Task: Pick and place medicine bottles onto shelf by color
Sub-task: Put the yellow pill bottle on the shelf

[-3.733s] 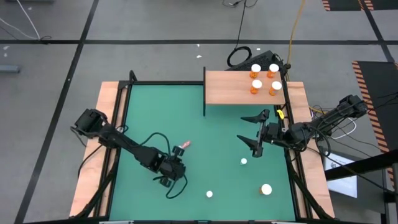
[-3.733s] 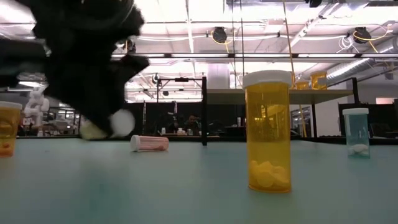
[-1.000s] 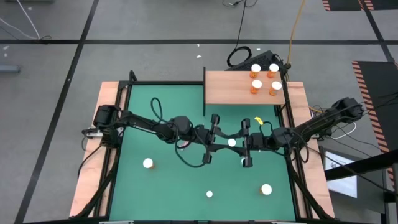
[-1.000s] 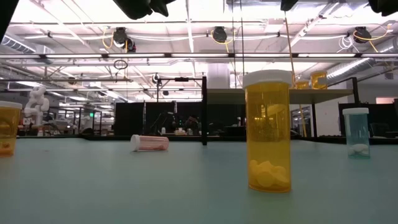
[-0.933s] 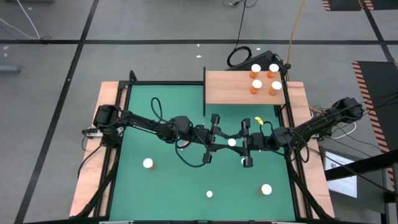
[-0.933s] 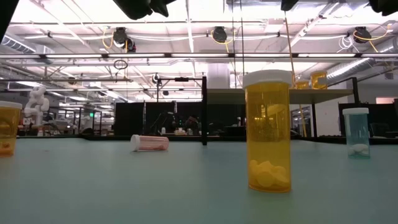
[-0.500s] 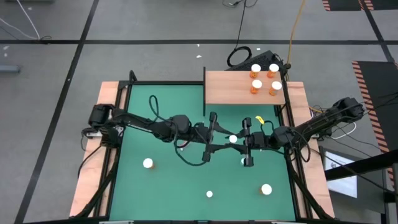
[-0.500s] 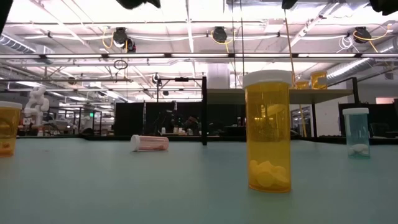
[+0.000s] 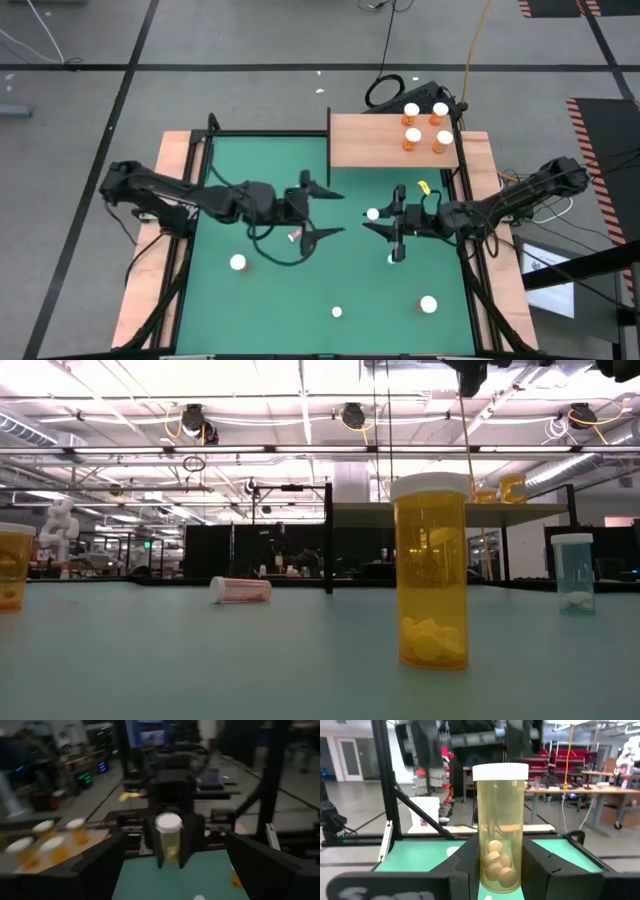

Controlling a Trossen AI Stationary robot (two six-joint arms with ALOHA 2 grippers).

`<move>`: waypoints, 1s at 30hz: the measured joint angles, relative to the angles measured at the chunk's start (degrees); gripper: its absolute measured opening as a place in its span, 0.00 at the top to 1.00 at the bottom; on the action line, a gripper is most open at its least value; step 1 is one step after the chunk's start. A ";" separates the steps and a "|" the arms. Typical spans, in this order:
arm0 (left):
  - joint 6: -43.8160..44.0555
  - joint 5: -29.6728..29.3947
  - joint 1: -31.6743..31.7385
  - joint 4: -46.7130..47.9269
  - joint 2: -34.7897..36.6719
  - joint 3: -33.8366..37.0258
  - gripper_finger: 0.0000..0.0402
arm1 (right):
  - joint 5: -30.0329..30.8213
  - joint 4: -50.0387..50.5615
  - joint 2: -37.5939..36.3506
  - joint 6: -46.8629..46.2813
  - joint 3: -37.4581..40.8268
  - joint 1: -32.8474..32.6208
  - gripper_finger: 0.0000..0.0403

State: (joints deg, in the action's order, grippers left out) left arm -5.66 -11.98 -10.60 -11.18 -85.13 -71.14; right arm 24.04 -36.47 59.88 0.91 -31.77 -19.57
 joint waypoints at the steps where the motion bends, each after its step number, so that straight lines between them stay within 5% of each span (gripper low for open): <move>1: 1.84 -1.78 -0.09 1.25 0.81 -0.17 0.14 | -0.01 0.53 0.01 -0.39 0.00 0.34 0.77; 8: 8.35 -3.82 3.27 30.96 -1.64 -16.82 0.18 | -0.07 2.37 0.02 -1.06 0.00 2.63 0.77; 18: 5.48 -0.27 7.06 65.47 -21.39 -51.47 0.31 | -0.22 6.69 0.02 1.15 0.00 4.96 0.77; 23: 1.63 6.14 8.73 71.77 -29.71 -63.56 0.31 | -0.25 10.19 0.02 0.05 0.00 4.98 0.77; 30: -1.33 9.17 9.29 71.70 -32.74 -63.41 0.21 | -0.20 11.76 0.02 -5.15 0.39 4.98 0.77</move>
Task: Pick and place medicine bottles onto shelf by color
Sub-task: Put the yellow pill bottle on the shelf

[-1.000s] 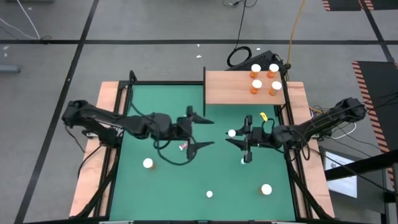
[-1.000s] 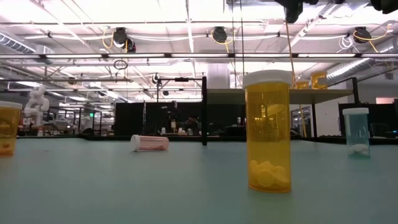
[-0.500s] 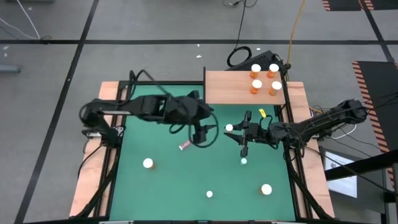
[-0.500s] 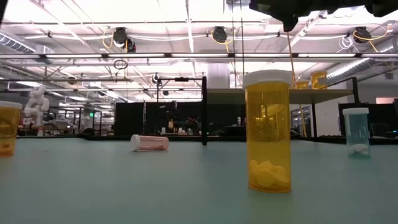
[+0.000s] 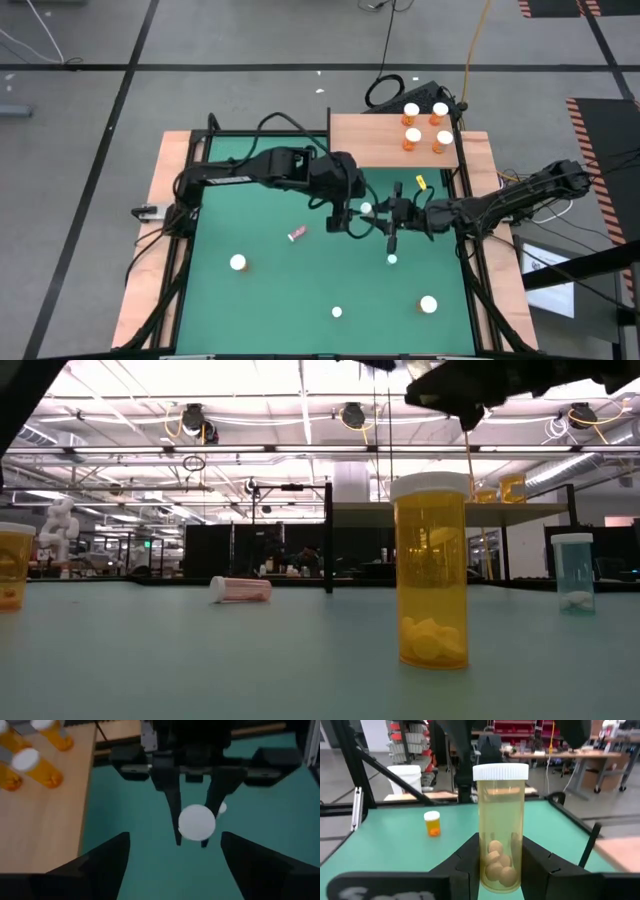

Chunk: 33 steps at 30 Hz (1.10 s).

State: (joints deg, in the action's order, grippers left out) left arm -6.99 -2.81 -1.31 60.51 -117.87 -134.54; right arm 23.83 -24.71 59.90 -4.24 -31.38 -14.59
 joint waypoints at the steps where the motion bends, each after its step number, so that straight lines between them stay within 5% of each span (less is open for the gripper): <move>1: -0.15 0.00 -0.16 0.01 -0.19 0.00 0.19 | 0.04 0.56 -0.02 -0.72 0.30 0.00 0.77; 8: -2.02 0.00 -1.21 1.18 -2.15 -0.02 0.09 | 0.25 0.84 0.02 -4.09 1.56 0.00 0.77; 22: -2.39 -0.24 -0.63 -1.29 -2.98 0.00 0.09 | 0.35 0.72 0.02 -2.11 1.56 0.00 0.75; 33: -1.39 -0.33 0.70 -0.47 -2.99 0.00 0.28 | -0.02 -2.17 0.02 6.61 1.56 2.47 0.75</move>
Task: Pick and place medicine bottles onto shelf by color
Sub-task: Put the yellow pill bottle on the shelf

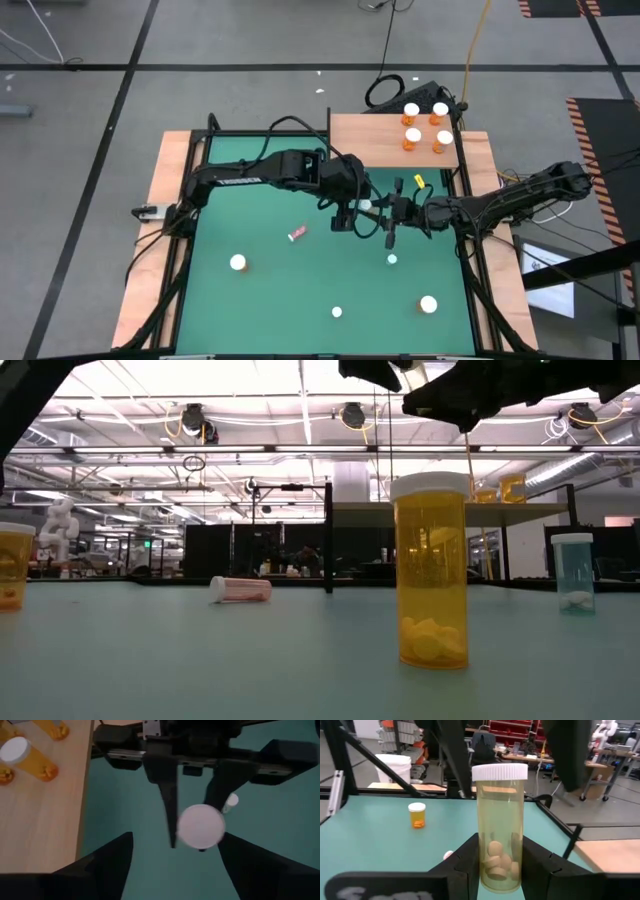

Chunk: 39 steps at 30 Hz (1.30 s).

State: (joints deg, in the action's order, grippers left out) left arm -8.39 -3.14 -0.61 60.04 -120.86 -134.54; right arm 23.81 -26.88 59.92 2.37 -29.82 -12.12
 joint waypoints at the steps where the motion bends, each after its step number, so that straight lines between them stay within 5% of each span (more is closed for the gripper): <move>1: 0.03 0.00 -0.04 0.01 0.00 0.00 0.31 | -0.10 -0.11 0.00 0.12 0.00 0.46 0.75; 11: -0.34 0.02 -0.05 0.11 0.00 0.00 0.44 | -6.86 -2.04 0.00 0.71 0.00 3.70 0.75; 39: -7.18 0.50 -0.37 1.84 0.00 0.00 0.45 | -7.52 -3.17 2.51 0.04 0.01 4.55 0.75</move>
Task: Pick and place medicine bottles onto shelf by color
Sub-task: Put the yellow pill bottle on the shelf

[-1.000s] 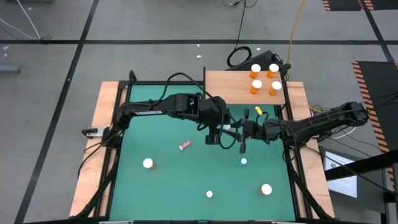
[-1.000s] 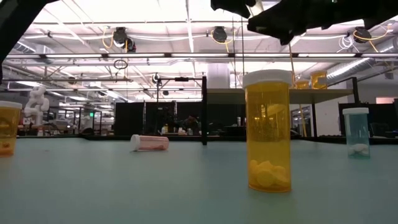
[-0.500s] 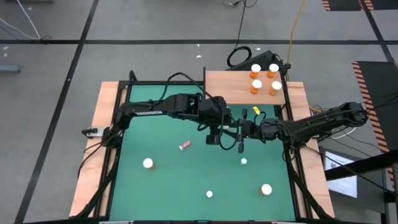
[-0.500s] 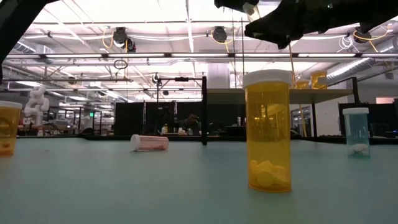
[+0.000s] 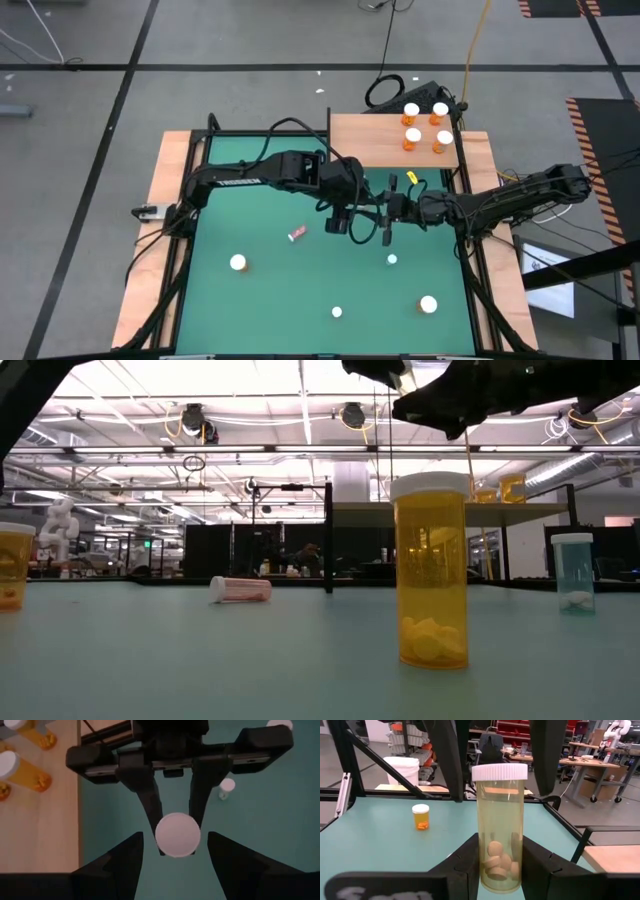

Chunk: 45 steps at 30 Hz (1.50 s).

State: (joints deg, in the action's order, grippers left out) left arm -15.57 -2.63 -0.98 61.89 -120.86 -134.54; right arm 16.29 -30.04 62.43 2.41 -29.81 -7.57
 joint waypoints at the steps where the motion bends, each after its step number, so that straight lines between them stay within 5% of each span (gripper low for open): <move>1: -0.46 0.00 -0.11 -0.13 0.00 0.00 0.45 | 0.00 0.05 0.07 0.00 0.01 0.00 0.75; 15: -1.98 0.00 -0.32 -2.01 0.00 0.00 0.45 | 0.02 0.05 0.09 0.18 -0.01 0.00 0.75; 26: -2.34 -0.02 -0.32 -2.05 0.00 0.00 0.68 | 0.07 0.07 0.09 0.21 0.00 -0.02 0.75; 36: -2.32 -0.04 -0.32 -2.08 0.00 0.00 0.67 | 0.09 -0.41 0.09 0.71 0.01 -0.02 0.75; 40: -2.30 -0.04 -0.32 -2.14 0.04 0.00 0.69 | 0.04 -3.60 -0.31 -0.07 0.08 -0.44 0.69; 45: -2.63 -0.03 -0.32 -2.15 0.04 0.02 0.69 | 0.40 -2.31 -1.67 -0.62 0.08 -1.87 0.48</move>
State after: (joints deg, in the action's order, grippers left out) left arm -18.21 -2.66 -1.30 59.73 -120.81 -134.52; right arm 16.70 -32.35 60.76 1.78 -29.74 -9.44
